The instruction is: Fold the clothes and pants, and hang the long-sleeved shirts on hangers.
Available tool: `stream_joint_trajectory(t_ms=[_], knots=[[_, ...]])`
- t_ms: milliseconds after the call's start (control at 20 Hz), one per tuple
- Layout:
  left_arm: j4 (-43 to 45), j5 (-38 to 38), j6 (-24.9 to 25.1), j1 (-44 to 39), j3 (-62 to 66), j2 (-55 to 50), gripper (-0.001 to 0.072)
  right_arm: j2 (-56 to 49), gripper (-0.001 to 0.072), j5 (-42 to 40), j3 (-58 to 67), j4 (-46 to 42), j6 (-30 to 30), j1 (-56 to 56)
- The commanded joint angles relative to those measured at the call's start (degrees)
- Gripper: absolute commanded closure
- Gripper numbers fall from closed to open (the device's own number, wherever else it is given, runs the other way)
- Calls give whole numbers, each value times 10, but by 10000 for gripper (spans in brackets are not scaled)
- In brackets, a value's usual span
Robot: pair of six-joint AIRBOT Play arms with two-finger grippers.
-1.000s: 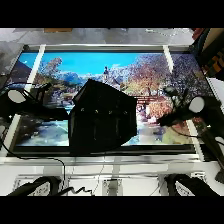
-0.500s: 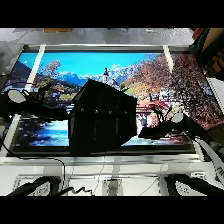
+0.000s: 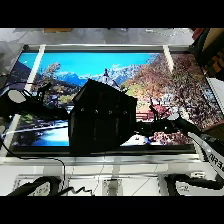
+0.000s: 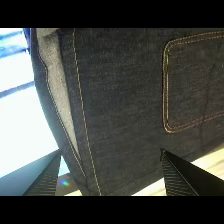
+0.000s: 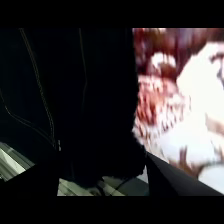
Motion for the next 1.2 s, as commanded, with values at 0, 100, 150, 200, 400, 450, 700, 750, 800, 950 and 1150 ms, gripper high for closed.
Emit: stream_joint_trajectory(t_ms=[0, 100, 150, 200, 400, 450, 700, 750, 800, 950, 1150], knots=[[0, 20, 0, 0, 0, 0, 17, -28, 156, -8, 17, 13, 0, 1], [5, 21, 0, 0, 0, 0, 19, -39, 213, 16, 19, 10, -4, 1], [18, 23, 0, 0, 0, 0, 21, -40, 283, 13, 19, 6, -13, 1], [40, 24, 0, 0, 0, 0, 57, -40, 332, 9, 19, 8, -27, 1], [119, 22, 0, 10, 0, 0, 297, -40, 511, 8, 19, 23, -60, 1], [122, 22, 1, 17, 0, 0, 296, -40, 611, 8, 19, 28, -62, 1], [98, -28, 45, 106, -3, 0, 543, -37, 667, 24, 20, 44, -89, 1], [75, -52, 66, 132, -11, 0, 520, -37, 667, 28, 20, 50, -96, 1], [59, -75, 87, 153, -25, 0, 421, -37, 668, 25, 20, 57, -96, 5], [33, -92, 104, 196, -116, 0, 343, -37, 668, -8, 20, 61, -113, 34], [-9, -80, 192, 197, -260, 0, 321, -37, 668, -47, 20, 62, -113, 82]])
